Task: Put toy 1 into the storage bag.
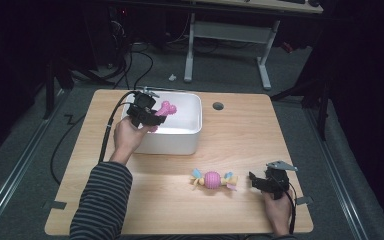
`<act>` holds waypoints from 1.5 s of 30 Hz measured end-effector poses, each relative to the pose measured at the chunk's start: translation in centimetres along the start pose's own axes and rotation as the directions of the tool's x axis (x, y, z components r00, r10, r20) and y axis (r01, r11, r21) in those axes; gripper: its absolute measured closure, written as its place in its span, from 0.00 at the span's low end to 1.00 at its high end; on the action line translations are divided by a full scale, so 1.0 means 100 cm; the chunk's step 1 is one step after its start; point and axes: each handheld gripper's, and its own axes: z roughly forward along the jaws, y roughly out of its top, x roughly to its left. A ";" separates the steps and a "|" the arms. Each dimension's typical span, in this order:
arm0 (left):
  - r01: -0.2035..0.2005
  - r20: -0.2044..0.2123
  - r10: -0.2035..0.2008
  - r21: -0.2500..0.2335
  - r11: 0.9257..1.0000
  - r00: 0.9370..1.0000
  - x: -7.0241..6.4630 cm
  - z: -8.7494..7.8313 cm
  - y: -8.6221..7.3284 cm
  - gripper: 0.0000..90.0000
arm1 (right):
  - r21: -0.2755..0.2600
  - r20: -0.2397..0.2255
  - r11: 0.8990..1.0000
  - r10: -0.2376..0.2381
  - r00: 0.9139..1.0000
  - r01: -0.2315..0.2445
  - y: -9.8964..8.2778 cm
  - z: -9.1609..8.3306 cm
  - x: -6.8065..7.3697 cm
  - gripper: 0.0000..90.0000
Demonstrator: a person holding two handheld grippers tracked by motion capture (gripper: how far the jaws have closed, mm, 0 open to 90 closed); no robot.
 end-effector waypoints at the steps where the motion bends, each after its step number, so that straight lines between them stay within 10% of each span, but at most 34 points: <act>1: -0.001 -0.001 0.001 0.000 1.000 1.000 0.000 0.001 0.000 0.65 | 0.000 -0.001 1.000 0.000 1.000 0.000 0.000 0.000 0.000 0.24; 33: -0.013 0.011 0.013 0.079 0.997 1.000 -0.005 0.020 -0.005 0.62 | -0.001 -0.002 1.000 -0.002 1.000 0.002 0.000 0.000 0.000 0.24; 45: 0.017 0.015 -0.017 -0.013 1.000 1.000 0.001 -0.008 -0.010 0.53 | -0.004 -0.003 1.000 -0.009 1.000 0.009 0.000 0.000 0.000 0.24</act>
